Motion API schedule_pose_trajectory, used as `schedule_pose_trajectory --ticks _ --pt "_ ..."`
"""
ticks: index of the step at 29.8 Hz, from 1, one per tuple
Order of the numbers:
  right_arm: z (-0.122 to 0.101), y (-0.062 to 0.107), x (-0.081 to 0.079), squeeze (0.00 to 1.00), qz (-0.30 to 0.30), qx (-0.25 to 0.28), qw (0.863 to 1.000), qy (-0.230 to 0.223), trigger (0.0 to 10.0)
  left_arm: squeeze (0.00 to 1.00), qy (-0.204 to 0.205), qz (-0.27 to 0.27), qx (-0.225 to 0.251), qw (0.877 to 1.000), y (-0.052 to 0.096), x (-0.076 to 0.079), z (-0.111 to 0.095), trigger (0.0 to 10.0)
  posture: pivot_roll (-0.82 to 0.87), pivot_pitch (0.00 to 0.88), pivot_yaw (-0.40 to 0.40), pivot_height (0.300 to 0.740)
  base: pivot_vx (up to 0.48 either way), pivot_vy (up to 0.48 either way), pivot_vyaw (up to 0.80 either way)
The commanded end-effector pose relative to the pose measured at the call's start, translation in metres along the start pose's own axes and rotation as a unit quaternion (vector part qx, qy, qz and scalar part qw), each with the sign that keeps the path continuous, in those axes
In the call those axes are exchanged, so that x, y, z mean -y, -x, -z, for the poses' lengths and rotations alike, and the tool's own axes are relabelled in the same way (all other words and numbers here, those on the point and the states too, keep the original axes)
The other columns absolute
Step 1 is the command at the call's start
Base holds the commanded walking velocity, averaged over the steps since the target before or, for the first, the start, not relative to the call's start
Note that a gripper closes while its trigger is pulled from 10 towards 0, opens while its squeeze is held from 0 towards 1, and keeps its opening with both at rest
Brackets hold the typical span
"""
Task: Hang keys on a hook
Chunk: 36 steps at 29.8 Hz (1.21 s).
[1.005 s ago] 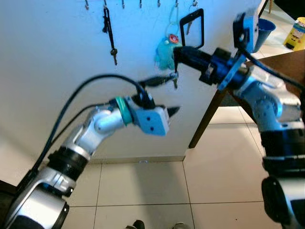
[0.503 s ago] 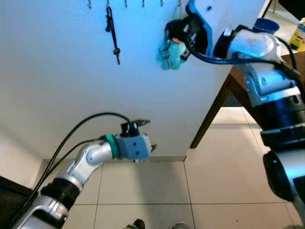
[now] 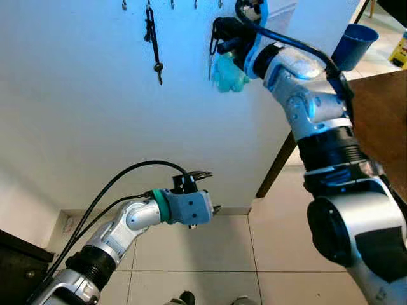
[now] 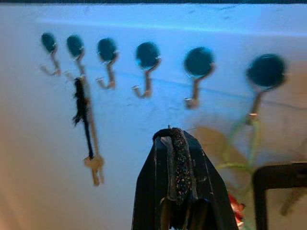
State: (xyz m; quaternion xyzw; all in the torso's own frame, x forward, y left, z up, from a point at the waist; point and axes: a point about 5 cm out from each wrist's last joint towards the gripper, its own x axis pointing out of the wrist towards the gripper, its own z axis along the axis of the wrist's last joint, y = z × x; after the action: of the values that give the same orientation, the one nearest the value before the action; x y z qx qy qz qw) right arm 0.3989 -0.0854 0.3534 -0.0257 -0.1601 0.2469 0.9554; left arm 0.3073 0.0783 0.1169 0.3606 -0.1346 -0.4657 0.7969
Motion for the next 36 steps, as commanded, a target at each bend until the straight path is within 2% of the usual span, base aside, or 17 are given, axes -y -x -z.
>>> schedule_pose_trajectory --ticks 1,6,10,20,36 --pt "-0.008 -0.006 -0.004 0.00 0.005 0.014 1.000 -0.007 0.0 1.00 0.004 0.017 -0.003 1.000 0.002 0.009 0.002 10.0 -0.05 0.111 0.080 0.740 0.000 0.000 0.00" --pt "-0.008 -0.008 -0.008 0.00 0.004 0.014 1.000 -0.010 0.0 1.00 0.002 0.022 -0.003 1.000 0.003 0.011 0.001 10.0 -0.05 0.111 0.080 0.740 0.000 0.000 0.00" --pt "-0.010 -0.008 -0.012 0.00 -0.021 0.018 0.999 0.019 0.0 1.00 0.000 0.025 -0.003 1.000 0.002 0.011 0.001 10.0 -0.05 0.108 0.083 0.740 0.000 0.000 0.00" --pt "-0.016 -0.009 -0.018 0.00 -0.058 0.039 0.997 0.031 0.0 1.00 -0.002 0.030 0.003 1.000 0.000 0.013 -0.003 10.0 -0.05 0.115 0.085 0.740 0.000 0.000 0.00" --pt "-0.019 -0.013 -0.002 0.00 0.001 0.049 0.998 0.036 0.0 1.00 0.000 0.030 0.008 1.000 -0.002 0.016 -0.006 10.0 -0.06 0.133 0.079 0.740 0.000 0.000 0.00"
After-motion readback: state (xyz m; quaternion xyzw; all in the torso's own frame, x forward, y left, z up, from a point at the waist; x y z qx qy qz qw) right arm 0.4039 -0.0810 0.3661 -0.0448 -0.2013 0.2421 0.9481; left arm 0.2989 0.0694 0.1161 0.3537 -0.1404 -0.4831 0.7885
